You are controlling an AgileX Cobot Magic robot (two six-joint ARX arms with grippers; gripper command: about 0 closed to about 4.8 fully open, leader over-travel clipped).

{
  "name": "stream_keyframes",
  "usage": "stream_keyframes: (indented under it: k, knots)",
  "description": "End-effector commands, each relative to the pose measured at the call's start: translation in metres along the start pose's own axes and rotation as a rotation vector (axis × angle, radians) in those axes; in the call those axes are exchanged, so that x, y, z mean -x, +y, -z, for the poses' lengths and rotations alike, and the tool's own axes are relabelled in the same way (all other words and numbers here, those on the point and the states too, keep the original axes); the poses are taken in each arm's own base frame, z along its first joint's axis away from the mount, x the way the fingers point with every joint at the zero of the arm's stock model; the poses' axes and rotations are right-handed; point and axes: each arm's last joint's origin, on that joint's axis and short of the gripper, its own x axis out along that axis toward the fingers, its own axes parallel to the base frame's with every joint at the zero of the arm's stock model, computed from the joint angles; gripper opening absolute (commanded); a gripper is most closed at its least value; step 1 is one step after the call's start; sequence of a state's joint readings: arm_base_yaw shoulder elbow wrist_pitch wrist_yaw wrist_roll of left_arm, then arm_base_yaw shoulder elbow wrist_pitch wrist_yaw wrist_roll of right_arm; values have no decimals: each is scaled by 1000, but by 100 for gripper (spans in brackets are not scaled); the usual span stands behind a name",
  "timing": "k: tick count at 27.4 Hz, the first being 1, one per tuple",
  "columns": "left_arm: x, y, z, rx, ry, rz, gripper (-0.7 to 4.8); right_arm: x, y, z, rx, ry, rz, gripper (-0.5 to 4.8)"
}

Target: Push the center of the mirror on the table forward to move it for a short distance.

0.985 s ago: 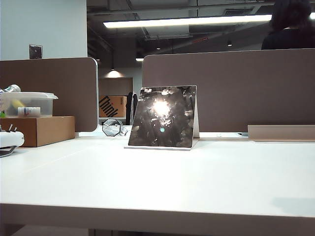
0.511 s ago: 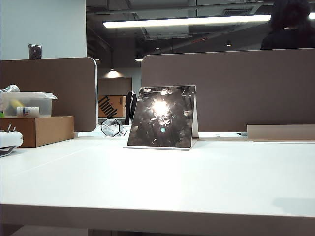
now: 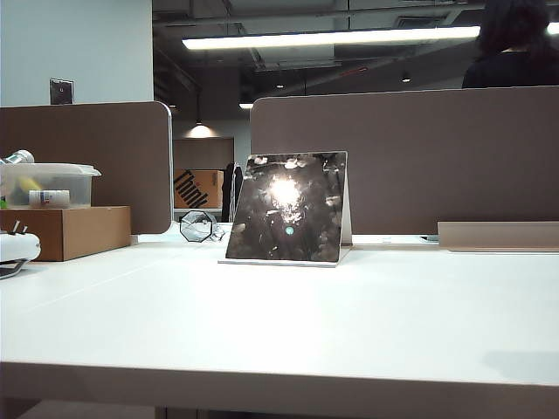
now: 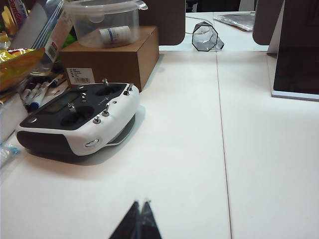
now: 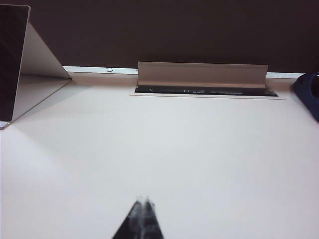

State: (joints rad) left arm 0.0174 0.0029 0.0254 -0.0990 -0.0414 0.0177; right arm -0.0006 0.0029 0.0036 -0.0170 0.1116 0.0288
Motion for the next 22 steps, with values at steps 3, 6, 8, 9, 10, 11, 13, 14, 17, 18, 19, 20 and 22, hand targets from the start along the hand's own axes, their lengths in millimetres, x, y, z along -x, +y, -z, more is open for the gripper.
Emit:
stream_keyframes:
  k: [3, 6, 8, 9, 10, 11, 13, 14, 17, 18, 19, 20, 22]
  knots:
    - [-1, -2, -4, -14, -87, 79, -5, 0, 0, 0, -1, -8, -1, -5]
    - [-1, -4, -4, -55, -91, 119, -5, 0, 0, 0, -1, -8, -1, -5]
    - [-1, -4, -4, -55, -91, 119, -5, 0, 0, 0, -2, -9, -1, -5]
    - [-1, -4, -4, -55, -91, 119, -5, 0, 0, 0, -1, -8, 0, -5]
    - [-1, -4, -4, -54, -91, 119, -5, 0, 0, 0, -1, -8, 0, -5]
    - [-1, -4, -4, -53, -91, 119, -5, 0, 0, 0, -1, -8, 0, -5]
    - [-1, -4, -4, -54, -91, 119, -5, 0, 0, 0, -1, -8, -1, -5]
    - [-1, -4, -4, -52, -91, 119, -5, 0, 0, 0, -1, -8, -1, -5]
    - [-1, -4, -5, 22, -100, 123, -5, 0, 0, 0, -1, -8, -1, -5]
    - [-1, -4, -6, 41, -106, 124, -5, 0, 0, 0, -1, -8, -1, -5]
    - [-1, -4, -7, 46, -113, 124, -5, 0, 0, 0, -1, -8, -1, -5]
    - [-1, -4, -7, 46, -121, 124, -5, 0, 0, 0, -2, -8, -1, -5]
    - [0, -4, -8, 45, -130, 124, -5, 0, 0, 0, -1, -8, -1, -5]
